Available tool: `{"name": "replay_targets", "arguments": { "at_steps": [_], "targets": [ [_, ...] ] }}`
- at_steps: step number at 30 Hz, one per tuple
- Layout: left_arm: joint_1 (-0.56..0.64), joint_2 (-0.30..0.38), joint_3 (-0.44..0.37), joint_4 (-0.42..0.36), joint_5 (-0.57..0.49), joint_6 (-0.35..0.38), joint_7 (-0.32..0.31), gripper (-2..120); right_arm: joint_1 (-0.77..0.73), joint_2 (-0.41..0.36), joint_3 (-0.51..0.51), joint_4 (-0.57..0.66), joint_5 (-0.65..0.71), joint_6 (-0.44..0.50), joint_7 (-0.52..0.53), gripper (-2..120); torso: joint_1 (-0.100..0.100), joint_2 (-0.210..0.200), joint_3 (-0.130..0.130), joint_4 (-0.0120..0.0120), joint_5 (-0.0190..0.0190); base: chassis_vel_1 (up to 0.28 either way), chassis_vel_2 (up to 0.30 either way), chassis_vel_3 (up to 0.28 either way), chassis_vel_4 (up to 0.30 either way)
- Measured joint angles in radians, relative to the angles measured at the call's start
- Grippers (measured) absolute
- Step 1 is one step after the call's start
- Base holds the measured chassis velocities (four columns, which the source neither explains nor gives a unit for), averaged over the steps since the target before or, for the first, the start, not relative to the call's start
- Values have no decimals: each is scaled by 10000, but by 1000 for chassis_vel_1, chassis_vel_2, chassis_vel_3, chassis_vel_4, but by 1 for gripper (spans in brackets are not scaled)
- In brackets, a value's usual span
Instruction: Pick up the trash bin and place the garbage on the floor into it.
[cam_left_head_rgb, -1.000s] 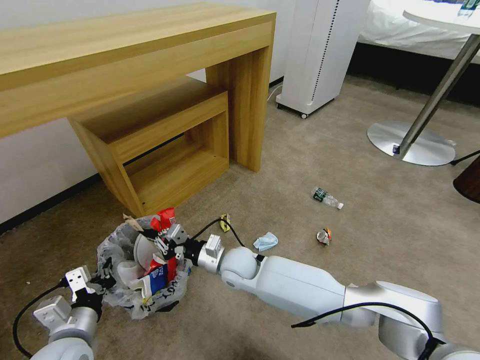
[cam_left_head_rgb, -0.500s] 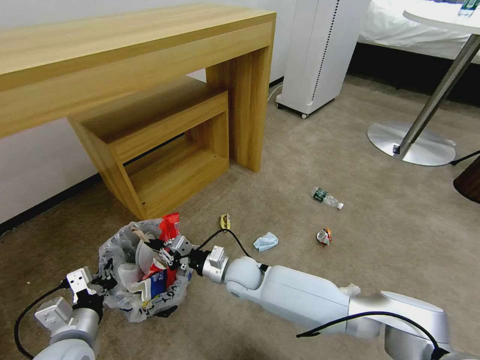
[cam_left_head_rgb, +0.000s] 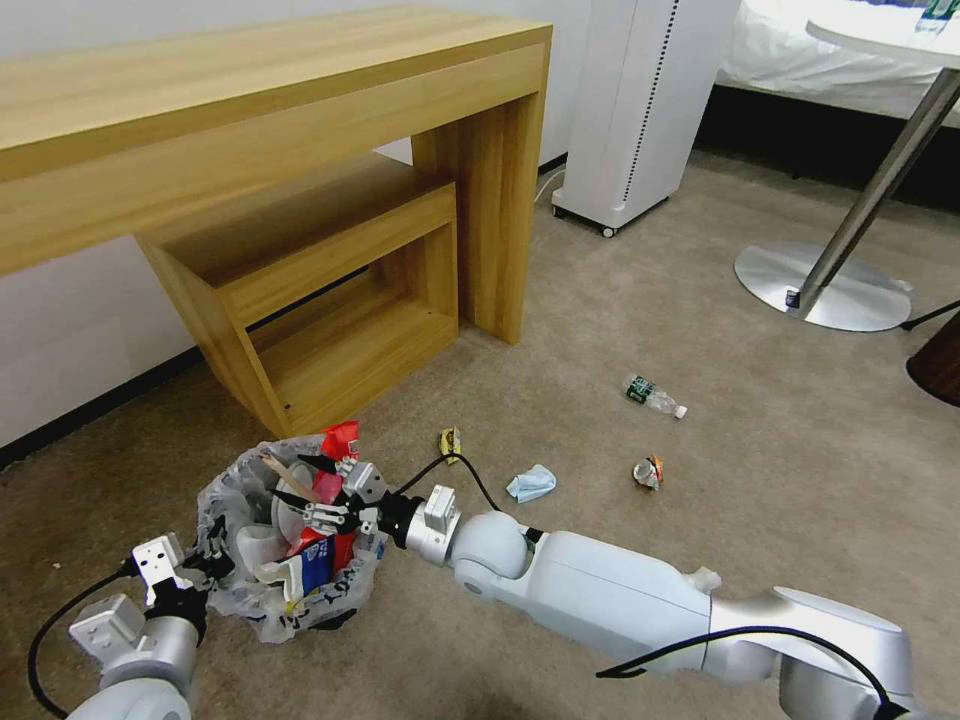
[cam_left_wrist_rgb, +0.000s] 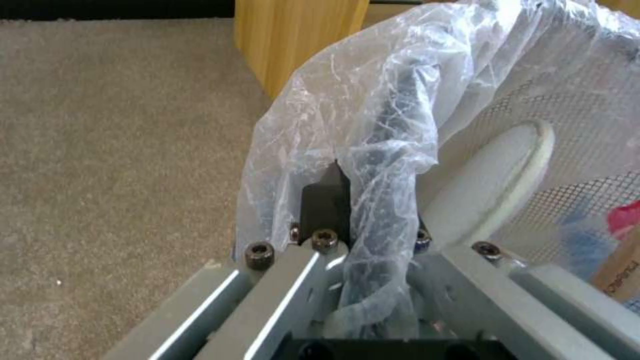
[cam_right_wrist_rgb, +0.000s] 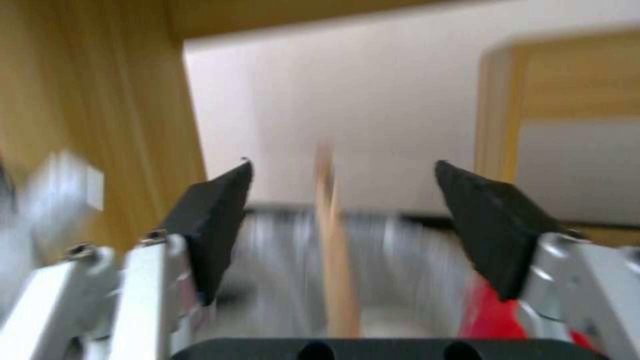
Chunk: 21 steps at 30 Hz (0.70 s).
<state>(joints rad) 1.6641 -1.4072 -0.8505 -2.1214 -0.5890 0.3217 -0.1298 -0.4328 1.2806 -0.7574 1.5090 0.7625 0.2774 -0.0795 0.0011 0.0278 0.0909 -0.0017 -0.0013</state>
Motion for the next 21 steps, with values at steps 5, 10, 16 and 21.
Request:
{"name": "replay_targets", "arguments": {
  "at_steps": [5,10,16,21],
  "targets": [
    [-16,81,-31,81,3,1,0,1,-50,53,1430,1368,1824,-773,1069,96,0,0,0,2,1,0,0,0,0],
    [-12,266,-74,108,-72,6,-9,1,-316,-407,3041,2271,2966,-1515,2128,100,0,0,0,-1,0,0,0,0,0],
    [34,544,-179,80,-293,62,-58,1,-983,-836,5124,3162,4185,-2824,3733,100,0,0,0,0,2,0,0,0,0],
    [51,768,-191,126,-404,76,-82,1,-1536,-1865,6564,3595,4500,-3476,4636,100,0,0,0,-1,2,0,0,0,0]
  ]
}}
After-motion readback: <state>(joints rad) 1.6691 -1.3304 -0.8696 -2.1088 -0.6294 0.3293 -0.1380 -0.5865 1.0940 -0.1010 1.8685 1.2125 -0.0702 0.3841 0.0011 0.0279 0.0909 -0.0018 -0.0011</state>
